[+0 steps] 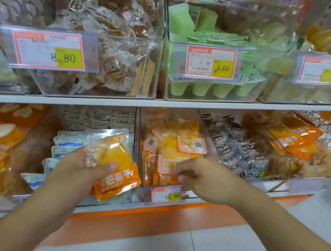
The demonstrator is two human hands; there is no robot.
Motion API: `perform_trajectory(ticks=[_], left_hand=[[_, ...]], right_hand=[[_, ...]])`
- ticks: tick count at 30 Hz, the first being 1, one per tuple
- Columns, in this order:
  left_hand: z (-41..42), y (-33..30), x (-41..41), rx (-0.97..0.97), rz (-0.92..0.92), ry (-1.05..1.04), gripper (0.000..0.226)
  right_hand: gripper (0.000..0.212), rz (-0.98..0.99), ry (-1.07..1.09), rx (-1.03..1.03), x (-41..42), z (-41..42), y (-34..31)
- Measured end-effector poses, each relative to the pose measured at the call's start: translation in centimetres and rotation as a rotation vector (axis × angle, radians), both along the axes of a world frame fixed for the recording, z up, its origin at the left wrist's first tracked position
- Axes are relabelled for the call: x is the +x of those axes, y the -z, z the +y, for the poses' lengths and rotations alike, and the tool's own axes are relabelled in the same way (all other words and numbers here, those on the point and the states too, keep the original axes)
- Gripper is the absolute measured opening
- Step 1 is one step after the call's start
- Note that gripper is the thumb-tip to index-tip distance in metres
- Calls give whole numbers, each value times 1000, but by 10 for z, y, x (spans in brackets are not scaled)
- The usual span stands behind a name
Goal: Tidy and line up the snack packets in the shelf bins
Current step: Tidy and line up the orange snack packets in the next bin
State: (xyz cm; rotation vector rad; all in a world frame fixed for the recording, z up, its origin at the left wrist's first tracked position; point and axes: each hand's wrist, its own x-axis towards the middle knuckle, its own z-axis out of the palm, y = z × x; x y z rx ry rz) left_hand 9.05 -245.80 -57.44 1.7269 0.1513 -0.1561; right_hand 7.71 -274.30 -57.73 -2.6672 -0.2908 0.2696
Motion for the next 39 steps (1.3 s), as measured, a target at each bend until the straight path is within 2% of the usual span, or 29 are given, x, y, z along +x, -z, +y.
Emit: perform_trajectory(ticks=[3, 10, 12, 15, 17, 24, 26, 29, 31, 33, 34, 35, 38, 39], left_hand=[[1, 0, 0, 20, 3, 33, 16], [-3, -6, 1, 45, 6, 92, 28], [-4, -5, 0, 42, 12, 93, 30], [-9, -4, 0, 14, 20, 76, 20], [-15, -6, -2, -18, 26, 59, 18], [-32, -8, -13, -46, 38, 147, 17], [-37, -8, -16, -44, 44, 205, 16], [-43, -8, -19, -167, 85, 236, 22], [-46, -9, -19, -216, 105, 230, 24], [-44, -8, -18, -204, 99, 212, 20], [-43, -8, -17, -194, 97, 201, 18], [-41, -8, -16, -182, 93, 197, 16], [-36, -11, -13, -167, 74, 233, 21], [-35, -11, -13, -161, 63, 247, 24]], right_hand=[[18, -2, -65, -88, 1, 8, 4], [20, -27, 109, 91, 4, 0, 2], [22, -94, 193, 221, 5, -3, -2], [19, -229, 344, 578, 4, -7, -13], [12, -236, 398, 792, 1, -7, -21], [2, -94, 528, 1094, -13, -2, -26], [9, -54, 615, 1225, -16, 3, -25], [30, -5, 705, 1342, -18, 12, -24], [47, 46, 635, 1313, -21, 13, -26], [66, 99, 491, 1129, -24, 11, -30], [68, 130, 425, 1028, -25, 9, -33], [63, 165, 379, 956, -26, 7, -35], [26, 208, 381, 883, -26, 2, -38], [23, 195, 373, 837, -25, 0, -36]])
